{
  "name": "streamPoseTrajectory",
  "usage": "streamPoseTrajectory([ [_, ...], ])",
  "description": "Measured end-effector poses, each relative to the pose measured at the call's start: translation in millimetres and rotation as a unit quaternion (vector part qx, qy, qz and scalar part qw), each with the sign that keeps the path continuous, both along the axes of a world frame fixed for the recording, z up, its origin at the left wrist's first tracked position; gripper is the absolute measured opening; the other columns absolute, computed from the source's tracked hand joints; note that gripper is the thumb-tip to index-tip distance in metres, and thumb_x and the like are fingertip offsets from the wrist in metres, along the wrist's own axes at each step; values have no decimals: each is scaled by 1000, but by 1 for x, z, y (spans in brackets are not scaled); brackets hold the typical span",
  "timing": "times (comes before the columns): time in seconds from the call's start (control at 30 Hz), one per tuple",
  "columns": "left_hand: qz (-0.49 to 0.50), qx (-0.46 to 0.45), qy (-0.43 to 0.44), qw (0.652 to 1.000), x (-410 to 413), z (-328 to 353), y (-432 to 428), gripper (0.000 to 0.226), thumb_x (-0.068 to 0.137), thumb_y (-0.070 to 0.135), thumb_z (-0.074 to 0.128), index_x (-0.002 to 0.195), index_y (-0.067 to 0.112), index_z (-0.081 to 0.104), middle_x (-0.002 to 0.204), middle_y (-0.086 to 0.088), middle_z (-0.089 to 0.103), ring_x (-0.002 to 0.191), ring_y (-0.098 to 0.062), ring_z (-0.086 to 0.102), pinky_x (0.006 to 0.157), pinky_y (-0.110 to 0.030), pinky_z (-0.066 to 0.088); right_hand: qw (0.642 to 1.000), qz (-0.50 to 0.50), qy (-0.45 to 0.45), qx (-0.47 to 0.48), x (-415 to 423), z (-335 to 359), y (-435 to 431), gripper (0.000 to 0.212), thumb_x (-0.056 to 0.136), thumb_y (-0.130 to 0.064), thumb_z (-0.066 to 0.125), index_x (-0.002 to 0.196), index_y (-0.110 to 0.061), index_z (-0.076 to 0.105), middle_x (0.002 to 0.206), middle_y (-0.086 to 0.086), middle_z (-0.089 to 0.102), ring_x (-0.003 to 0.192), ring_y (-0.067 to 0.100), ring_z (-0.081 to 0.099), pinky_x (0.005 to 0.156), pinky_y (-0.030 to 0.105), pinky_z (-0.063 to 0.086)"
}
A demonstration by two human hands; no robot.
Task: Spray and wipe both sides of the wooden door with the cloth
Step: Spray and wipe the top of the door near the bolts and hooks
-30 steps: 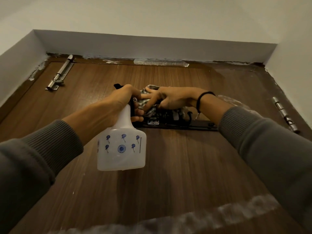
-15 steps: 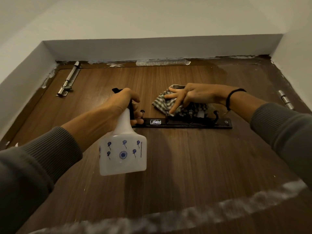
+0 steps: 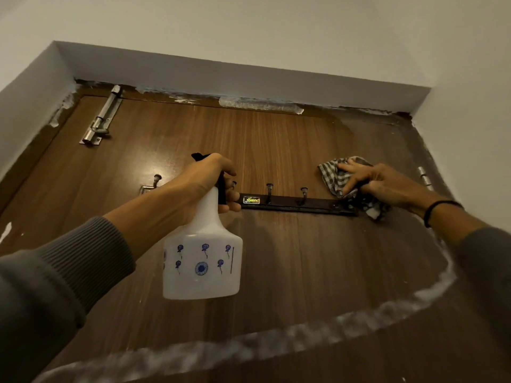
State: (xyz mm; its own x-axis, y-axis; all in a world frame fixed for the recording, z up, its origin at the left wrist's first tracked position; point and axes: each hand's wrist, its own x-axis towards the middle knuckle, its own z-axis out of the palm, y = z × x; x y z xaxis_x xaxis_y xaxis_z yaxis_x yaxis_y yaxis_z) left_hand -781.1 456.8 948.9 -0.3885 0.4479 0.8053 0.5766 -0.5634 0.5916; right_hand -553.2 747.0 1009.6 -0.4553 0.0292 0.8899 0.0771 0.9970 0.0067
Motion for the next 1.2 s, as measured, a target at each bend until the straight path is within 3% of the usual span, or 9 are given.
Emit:
streamPoseTrajectory([
  [0.17,-8,-46,4,999,16,-2,8,25,90,21,59,67,14,56,64,-8,65,59,-23,69,48,-23,51,993,-91,35,65,6,-28,-6,55,80,17,51,96,-31,74,157,-4,40,149,17,29,123,43,24],
  [0.37,-53,-57,11,997,47,0,37,25,90,20,60,67,13,56,68,-10,66,62,-24,69,43,-24,50,956,-233,60,167,16,-25,-3,53,81,7,58,125,-19,72,162,8,35,152,35,22,125,51,19],
  [0.57,-116,-66,15,991,88,10,75,21,90,23,62,73,11,59,71,-10,68,66,-24,70,47,-24,53,954,-223,142,141,43,-22,1,47,96,-4,51,139,-21,62,166,10,25,153,36,18,125,50,18],
  [0.77,-155,-47,34,986,128,19,126,22,91,23,61,73,10,59,66,-9,67,64,-24,68,50,-25,53,957,-154,213,120,64,-12,6,45,103,-10,48,144,-26,55,159,11,37,139,36,40,117,40,29],
  [0.87,-132,-45,49,989,141,20,150,23,88,20,62,67,11,59,61,-8,63,51,-22,62,57,-32,52,958,-116,239,112,69,-8,15,46,104,-13,48,146,-29,53,159,7,38,140,33,40,118,39,29],
  [0.93,-109,-38,40,992,146,20,161,20,86,17,63,67,10,58,57,-6,58,44,-18,55,52,-30,50,958,-98,248,104,69,-4,22,45,105,-15,46,147,-30,52,158,4,39,140,31,40,118,39,29],
  [1.1,-60,6,55,997,138,23,162,21,93,17,60,75,7,59,67,-12,64,49,-22,63,43,-25,50,959,-51,253,112,57,12,30,40,109,-32,39,149,-34,46,151,2,47,132,24,46,109,34,30],
  [1.13,-67,18,55,996,135,25,160,20,93,17,59,75,7,59,70,-12,63,52,-23,65,45,-27,53,963,-47,243,107,51,16,30,40,110,-35,37,149,-35,44,149,3,48,129,22,46,110,35,30],
  [1.2,-71,28,46,996,131,27,157,19,92,17,59,76,6,59,71,-11,62,54,-23,66,49,-32,57,976,-52,185,103,28,16,31,40,109,-43,33,149,-40,40,149,6,46,127,24,46,115,53,34],
])
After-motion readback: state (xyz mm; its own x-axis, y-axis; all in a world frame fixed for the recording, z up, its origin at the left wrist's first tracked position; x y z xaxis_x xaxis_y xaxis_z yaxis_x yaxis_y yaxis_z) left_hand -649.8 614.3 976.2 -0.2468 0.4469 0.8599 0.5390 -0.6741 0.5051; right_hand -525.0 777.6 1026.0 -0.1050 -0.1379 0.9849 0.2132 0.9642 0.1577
